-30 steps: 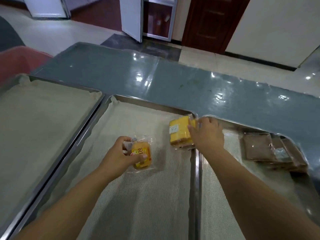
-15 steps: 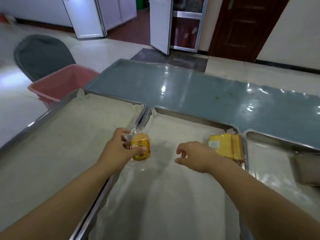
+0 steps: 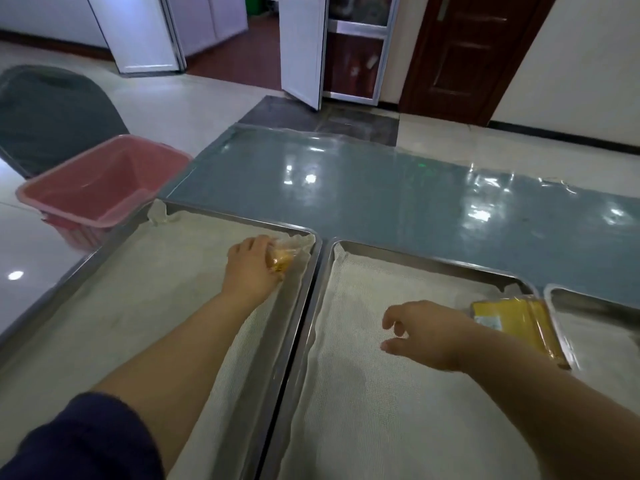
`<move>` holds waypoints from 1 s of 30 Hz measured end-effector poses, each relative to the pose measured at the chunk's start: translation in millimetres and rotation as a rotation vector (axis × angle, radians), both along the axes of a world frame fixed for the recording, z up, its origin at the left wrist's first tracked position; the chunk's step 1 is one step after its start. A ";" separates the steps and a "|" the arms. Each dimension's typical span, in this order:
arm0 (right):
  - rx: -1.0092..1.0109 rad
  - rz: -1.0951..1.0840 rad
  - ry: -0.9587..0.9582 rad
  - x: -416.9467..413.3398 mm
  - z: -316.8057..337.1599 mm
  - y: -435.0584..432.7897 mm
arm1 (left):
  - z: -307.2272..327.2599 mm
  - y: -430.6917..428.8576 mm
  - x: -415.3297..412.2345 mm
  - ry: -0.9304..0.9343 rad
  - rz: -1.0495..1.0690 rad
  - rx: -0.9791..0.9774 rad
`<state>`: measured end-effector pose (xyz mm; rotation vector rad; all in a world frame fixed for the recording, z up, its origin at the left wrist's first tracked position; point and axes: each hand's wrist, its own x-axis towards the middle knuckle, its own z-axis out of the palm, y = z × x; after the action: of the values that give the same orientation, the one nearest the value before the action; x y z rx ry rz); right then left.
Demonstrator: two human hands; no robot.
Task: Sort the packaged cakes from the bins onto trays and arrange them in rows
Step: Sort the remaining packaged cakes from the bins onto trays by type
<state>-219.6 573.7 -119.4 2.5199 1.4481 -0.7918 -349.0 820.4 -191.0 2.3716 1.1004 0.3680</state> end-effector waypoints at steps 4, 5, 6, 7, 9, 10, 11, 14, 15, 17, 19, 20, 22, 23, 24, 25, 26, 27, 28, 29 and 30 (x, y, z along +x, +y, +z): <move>-0.011 -0.013 -0.023 -1.6 2.5 -6.5 | 3.5 4.5 4.2 0.324 -0.245 -0.067; -0.014 -0.017 -0.026 -2.3 4.3 -9.1 | 8.9 4.9 2.1 0.391 -0.310 -0.073; -0.015 -0.023 -0.026 -3.0 6.2 -11.8 | 15.0 4.1 -0.6 0.429 -0.359 -0.083; -0.013 -0.031 -0.022 -3.7 8.2 -14.2 | 21.5 2.7 -4.5 0.443 -0.394 -0.099; -0.004 -0.044 -0.016 -5.5 13.0 -19.3 | 38.9 -6.2 -12.0 0.413 -0.447 -0.127; 0.001 -0.046 -0.022 -6.5 15.9 -22.3 | 47.5 -12.8 -15.2 0.388 -0.467 -0.114; 0.010 -0.046 -0.033 -7.2 19.1 -25.8 | 56.9 -21.4 -17.6 0.367 -0.491 -0.069; 0.032 -0.051 -0.072 -9.4 31.7 -40.0 | 83.3 -52.9 -25.0 0.367 -0.510 0.091; 0.038 -0.055 -0.080 -10.3 36.5 -45.7 | 87.8 -61.9 -27.9 0.379 -0.499 0.128; 0.047 -0.061 -0.094 -12.8 46.1 -60.7 | 95.4 -80.6 -34.1 0.389 -0.457 0.164; 0.055 -0.065 -0.109 -15.4 54.7 -80.4 | 100.8 -103.8 -39.2 0.417 -0.438 0.174; 0.059 -0.064 -0.115 -17.1 58.4 -92.1 | 103.7 -117.6 -41.6 0.443 -0.446 0.193; 0.064 -0.067 -0.124 -20.9 65.2 -119.6 | 111.4 -151.3 -48.3 0.492 -0.488 0.262; 0.065 -0.068 -0.129 -23.0 68.0 -135.7 | 113.9 -169.5 -51.9 0.505 -0.516 0.300; 0.062 -0.068 -0.135 -25.1 70.0 -153.6 | 115.9 -189.0 -56.1 0.517 -0.542 0.329; 0.058 -0.068 -0.140 -27.3 71.4 -172.3 | 118.2 -210.0 -60.3 0.532 -0.560 0.346; 0.056 -0.067 -0.141 -29.8 72.8 -191.4 | 120.3 -231.3 -64.0 0.546 -0.575 0.357; 0.059 -0.065 -0.142 -32.3 74.3 -212.2 | 121.9 -253.7 -66.5 0.560 -0.590 0.365; 0.059 -0.057 -0.145 -34.5 75.6 -232.9 | 123.6 -276.6 -68.6 0.574 -0.604 0.367; 0.051 -0.043 -0.152 -36.5 77.1 -253.3 | 125.0 -299.2 -70.1 0.588 -0.619 0.365; 0.036 -0.028 -0.158 -38.7 78.2 -274.2 | 125.9 -321.8 -70.9 0.596 -0.636 0.365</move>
<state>-258.3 299.5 -41.3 2.5689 1.3913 -0.5607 -419.9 498.6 -65.1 3.0944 0.4428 -0.4254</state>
